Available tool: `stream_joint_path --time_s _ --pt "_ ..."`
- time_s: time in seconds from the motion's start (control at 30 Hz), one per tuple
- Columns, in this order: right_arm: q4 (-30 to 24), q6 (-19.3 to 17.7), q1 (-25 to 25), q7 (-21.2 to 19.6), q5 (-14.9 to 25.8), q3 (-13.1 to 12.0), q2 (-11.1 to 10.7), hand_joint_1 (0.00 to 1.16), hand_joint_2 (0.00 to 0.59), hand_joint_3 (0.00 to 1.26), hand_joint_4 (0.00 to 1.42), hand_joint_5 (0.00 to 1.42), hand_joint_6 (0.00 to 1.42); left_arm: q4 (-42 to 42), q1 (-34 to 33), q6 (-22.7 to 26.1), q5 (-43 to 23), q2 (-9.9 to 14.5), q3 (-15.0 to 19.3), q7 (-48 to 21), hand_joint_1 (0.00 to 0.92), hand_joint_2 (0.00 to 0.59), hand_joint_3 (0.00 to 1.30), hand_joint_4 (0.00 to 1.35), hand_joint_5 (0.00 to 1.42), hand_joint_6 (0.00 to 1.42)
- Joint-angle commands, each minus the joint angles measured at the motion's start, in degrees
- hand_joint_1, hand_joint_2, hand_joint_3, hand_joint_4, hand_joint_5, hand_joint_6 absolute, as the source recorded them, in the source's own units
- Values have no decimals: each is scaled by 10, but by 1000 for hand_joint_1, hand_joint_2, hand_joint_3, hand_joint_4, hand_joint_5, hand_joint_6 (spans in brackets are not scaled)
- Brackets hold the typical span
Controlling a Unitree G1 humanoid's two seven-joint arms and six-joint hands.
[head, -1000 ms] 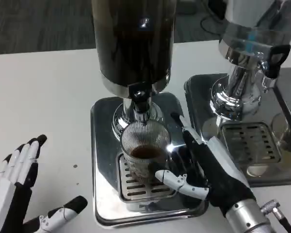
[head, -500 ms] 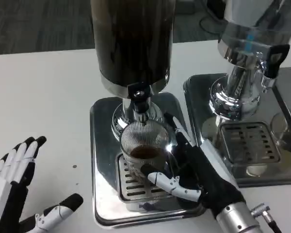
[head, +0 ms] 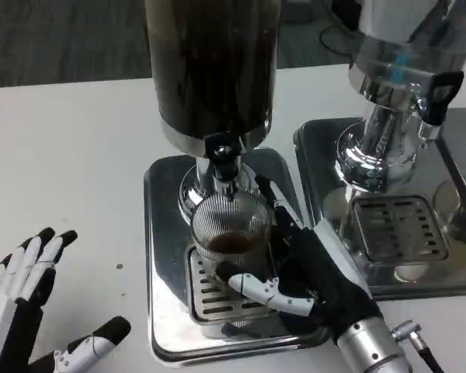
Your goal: Grasp the cup under the faucet to collect the drink, then remove the cup.
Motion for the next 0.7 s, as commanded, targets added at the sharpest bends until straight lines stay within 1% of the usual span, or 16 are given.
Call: stream_joint_path --time_s 0.03,0.23,0.33,0.43,0.5,0.7 --pt "25 -15 -13 6 11 4 11 682 173 0 4 46 191 -7 9 5 -8 -3 8 -2 0 110 112 0 0 0" --pt "53 -33 -20 -7 13 2 24 700 166 0 22 82 225 -6 14 2 -13 -2 15 -4 0 114 117 0 0 0" --pt "64 -47 -24 -1 18 4 27 702 166 0 54 115 258 -8 16 2 -15 -1 17 -6 0 115 121 0 0 0" --pt "75 -49 -28 16 31 5 31 702 166 0 68 141 293 -12 18 3 -16 -1 19 -7 0 116 123 0 0 0" --pt "75 -53 -26 11 27 6 31 702 170 0 77 161 325 -14 20 4 -18 -2 21 -9 0 116 123 0 0 0" --pt "78 -51 -24 7 30 1 34 724 169 0 124 218 391 -21 30 4 -17 -5 21 -5 0 121 124 0 0 0"
